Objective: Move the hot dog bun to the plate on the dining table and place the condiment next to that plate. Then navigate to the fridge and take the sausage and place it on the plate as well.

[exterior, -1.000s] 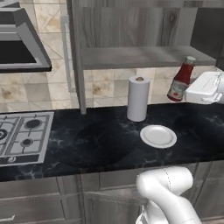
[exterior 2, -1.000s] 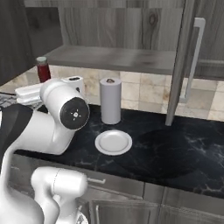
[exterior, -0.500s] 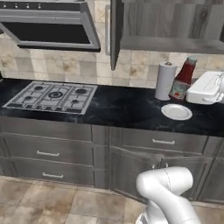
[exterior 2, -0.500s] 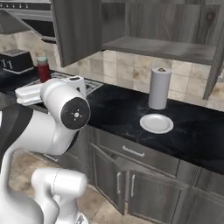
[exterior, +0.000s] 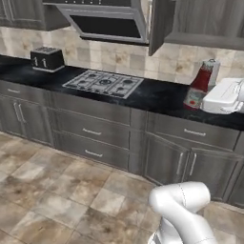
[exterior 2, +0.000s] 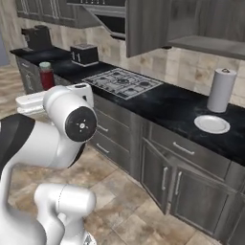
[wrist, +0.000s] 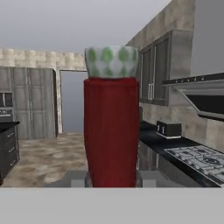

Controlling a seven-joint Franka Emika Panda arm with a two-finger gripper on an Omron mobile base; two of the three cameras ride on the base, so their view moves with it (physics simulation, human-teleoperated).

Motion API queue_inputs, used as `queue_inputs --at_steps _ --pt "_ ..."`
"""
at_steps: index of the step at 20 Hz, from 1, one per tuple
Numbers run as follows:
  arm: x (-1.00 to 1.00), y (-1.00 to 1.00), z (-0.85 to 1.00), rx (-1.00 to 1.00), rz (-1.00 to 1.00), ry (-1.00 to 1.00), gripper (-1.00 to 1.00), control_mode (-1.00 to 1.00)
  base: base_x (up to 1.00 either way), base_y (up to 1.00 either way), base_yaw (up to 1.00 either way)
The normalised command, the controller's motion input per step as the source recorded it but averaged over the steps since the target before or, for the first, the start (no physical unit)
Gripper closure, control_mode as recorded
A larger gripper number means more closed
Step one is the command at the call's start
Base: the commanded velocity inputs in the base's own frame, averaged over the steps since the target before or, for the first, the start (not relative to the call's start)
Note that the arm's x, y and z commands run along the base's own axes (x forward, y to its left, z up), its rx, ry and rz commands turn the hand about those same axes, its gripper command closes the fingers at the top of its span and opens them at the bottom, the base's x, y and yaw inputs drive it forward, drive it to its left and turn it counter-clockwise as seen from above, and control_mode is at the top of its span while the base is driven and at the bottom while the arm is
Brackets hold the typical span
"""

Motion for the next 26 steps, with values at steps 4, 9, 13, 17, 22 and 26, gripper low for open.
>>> queue_inputs --at_steps 4,9,13,17,22,26 --pt "0.0 0.0 0.0 0.0 0.0 0.0 1.0 1.0 -1.0 -0.25 0.44" --pt "0.0 0.0 0.0 0.0 0.0 0.0 1.0 1.0 -1.0 -0.29 0.43" --pt "0.0 0.0 0.0 0.0 0.0 0.0 1.0 1.0 -1.0 -0.31 0.43" --pt "0.0 0.0 0.0 0.0 0.0 0.0 1.0 1.0 -1.0 -0.37 0.44" --pt "0.0 0.0 0.0 0.0 0.0 0.0 1.0 1.0 -1.0 -0.34 0.42" --pt "0.0 0.0 0.0 0.0 0.0 0.0 1.0 1.0 -1.0 -0.26 0.41"
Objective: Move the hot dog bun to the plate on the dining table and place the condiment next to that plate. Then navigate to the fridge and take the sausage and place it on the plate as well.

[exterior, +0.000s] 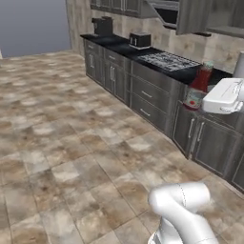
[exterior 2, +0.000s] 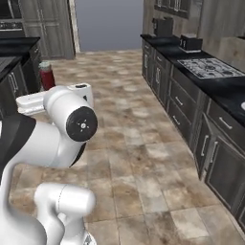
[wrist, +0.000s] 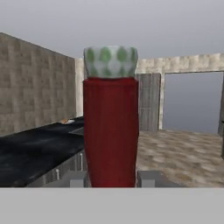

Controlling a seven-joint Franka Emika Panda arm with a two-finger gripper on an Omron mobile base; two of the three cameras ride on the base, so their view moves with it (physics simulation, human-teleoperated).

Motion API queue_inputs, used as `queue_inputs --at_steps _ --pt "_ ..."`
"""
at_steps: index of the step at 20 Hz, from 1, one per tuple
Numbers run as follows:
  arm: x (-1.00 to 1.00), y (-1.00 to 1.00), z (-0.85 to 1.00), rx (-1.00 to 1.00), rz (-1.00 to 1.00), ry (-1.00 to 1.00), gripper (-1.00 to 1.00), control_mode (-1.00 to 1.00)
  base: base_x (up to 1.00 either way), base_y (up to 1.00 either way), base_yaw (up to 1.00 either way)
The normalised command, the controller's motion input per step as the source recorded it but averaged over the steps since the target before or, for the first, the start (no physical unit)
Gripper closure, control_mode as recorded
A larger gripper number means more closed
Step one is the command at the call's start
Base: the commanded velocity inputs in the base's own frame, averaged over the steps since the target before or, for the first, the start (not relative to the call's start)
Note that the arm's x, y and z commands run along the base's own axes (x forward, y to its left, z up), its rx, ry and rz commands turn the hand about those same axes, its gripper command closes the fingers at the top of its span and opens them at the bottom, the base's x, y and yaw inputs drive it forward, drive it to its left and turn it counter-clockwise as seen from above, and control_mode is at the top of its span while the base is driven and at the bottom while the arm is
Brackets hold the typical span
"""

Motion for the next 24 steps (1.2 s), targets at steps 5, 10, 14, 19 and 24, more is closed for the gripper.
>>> queue_inputs --at_steps 5,10,14,19,24 --pt "0.0 0.0 0.0 0.0 0.0 0.0 1.0 1.0 -1.0 -0.11 0.39" --pt "0.0 0.0 0.0 0.0 0.0 0.0 1.0 1.0 -1.0 0.03 0.32" --pt "0.0 0.0 0.0 0.0 0.0 0.0 1.0 1.0 -1.0 0.17 0.27" --pt "0.0 0.0 0.0 0.0 0.0 0.0 1.0 1.0 -1.0 0.47 0.25" --pt "0.0 0.0 0.0 0.0 0.0 0.0 1.0 1.0 -0.87 0.9 0.23"
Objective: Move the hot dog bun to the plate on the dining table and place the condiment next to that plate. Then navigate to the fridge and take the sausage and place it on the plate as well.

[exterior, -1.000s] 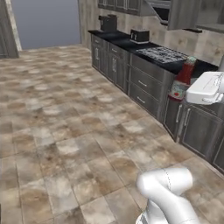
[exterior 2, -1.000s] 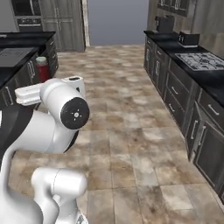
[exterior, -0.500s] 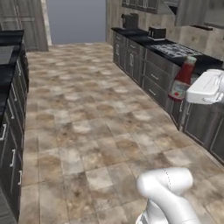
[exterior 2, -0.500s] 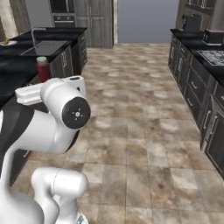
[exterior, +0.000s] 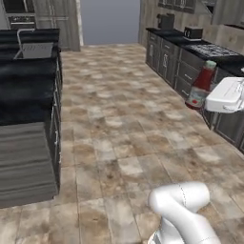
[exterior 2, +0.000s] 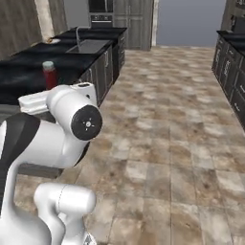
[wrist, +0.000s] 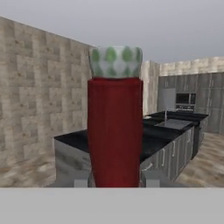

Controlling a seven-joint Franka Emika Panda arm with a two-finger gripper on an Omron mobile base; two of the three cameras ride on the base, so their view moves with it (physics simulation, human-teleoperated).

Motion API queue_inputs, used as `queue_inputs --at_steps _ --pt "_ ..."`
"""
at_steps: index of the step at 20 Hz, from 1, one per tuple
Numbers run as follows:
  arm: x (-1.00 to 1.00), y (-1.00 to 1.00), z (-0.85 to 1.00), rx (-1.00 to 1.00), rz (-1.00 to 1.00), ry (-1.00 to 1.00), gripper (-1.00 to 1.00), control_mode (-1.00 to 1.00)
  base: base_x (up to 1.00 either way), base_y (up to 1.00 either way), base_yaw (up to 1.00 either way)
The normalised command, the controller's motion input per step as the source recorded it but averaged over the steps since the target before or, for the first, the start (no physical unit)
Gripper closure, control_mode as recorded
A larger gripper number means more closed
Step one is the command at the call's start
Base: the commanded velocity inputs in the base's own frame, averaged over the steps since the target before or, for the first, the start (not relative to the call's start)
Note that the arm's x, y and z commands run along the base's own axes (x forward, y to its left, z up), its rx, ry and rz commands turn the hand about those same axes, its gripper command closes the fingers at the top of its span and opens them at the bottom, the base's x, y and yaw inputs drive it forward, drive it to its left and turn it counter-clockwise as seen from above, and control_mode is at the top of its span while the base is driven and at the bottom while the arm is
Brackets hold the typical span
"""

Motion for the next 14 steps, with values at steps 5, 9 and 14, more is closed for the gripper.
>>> queue_inputs --at_steps 5,9,14 --pt "0.0 0.0 0.0 0.0 0.0 0.0 1.0 1.0 -0.41 1.0 0.11" --pt "0.0 0.0 0.0 0.0 0.0 0.0 1.0 1.0 -0.05 1.0 0.02" --pt "0.0 0.0 0.0 0.0 0.0 0.0 1.0 1.0 0.02 1.0 0.0"
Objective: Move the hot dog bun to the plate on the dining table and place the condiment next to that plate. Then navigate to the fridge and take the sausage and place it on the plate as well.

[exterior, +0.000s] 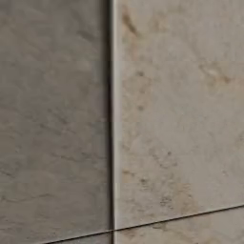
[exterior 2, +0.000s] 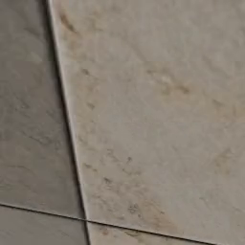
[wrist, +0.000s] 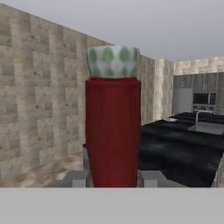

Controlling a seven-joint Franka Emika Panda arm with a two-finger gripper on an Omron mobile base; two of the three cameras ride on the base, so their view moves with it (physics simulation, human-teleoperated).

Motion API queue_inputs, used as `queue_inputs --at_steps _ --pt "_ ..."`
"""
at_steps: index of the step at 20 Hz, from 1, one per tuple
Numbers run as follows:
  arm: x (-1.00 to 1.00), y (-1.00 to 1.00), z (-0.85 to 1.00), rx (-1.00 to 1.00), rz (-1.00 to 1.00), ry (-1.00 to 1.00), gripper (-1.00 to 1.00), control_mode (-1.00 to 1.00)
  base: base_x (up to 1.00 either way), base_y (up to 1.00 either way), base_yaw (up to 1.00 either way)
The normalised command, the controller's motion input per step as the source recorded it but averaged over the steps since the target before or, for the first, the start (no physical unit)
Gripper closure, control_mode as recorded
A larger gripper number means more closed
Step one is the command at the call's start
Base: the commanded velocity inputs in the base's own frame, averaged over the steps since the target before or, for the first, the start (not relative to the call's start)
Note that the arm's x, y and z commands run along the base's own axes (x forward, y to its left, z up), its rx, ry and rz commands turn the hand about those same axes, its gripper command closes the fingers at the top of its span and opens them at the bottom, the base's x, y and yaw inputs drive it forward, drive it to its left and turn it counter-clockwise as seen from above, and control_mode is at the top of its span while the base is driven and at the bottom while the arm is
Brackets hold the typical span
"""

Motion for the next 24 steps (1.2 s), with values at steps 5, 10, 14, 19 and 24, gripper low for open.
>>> queue_inputs --at_steps 5,10,14,19,24 --pt "0.0 0.0 0.0 0.0 0.0 0.0 1.0 1.0 0.22 1.0 -0.01" --pt "0.0 0.0 0.0 0.0 0.0 0.0 1.0 1.0 0.32 1.0 -0.06" --pt "0.0 0.0 0.0 0.0 0.0 0.0 1.0 1.0 0.42 1.0 -0.13" --pt "0.0 0.0 0.0 0.0 0.0 0.0 1.0 1.0 0.47 1.0 -0.2" --pt "0.0 0.0 0.0 0.0 0.0 0.0 1.0 1.0 0.48 1.0 -0.22"
